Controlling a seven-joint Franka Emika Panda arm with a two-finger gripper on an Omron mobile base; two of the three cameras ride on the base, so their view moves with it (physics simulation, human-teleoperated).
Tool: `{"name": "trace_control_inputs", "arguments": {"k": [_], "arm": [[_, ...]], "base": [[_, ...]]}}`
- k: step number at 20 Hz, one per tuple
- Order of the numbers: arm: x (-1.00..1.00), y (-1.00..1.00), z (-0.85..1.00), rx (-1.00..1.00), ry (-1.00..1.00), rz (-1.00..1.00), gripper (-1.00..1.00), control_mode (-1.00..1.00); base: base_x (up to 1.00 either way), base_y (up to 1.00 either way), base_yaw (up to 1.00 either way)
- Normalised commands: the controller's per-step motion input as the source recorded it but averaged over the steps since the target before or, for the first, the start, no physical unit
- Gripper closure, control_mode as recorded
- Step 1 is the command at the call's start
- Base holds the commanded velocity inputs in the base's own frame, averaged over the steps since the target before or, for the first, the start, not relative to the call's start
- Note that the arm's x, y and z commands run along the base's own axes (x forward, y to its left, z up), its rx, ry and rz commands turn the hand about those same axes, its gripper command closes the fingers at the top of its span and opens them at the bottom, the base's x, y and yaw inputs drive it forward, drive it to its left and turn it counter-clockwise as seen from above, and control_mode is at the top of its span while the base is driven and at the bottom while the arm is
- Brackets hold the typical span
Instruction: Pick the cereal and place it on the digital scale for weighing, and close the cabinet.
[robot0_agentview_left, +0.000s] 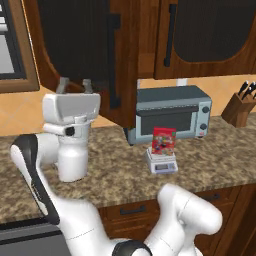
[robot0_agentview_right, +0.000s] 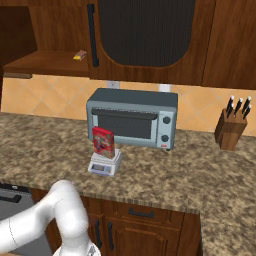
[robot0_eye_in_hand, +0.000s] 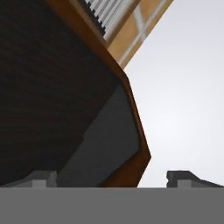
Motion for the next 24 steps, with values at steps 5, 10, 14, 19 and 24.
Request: {"name": "trace_control_inputs", "arguments": {"k": [5, 10, 14, 19, 24], "arm": [[0.05, -0.99, 0.42, 0.36, 0.37, -0.06, -1.00, -1.00], [0.48, -0.93, 0.19, 0.34, 0.49, -0.03, -1.00, -1.00], [1.00, -0.13, 0.00, 0.07, 0.58, -0.01, -1.00, -1.00], [0.86, 0.35, -0.12, -0.08, 0.27, -0.12, -1.00, -1.00], [1.00, 0.42, -0.45, -0.31, -0.03, -0.46, -1.00, -1.00]], "base": [[0.00, 0.00, 0.00], [0.00, 0.00, 0.00], [0.00, 0.00, 0.00], [0.00, 0.00, 0.00], [0.00, 0.00, 0.00]]}}
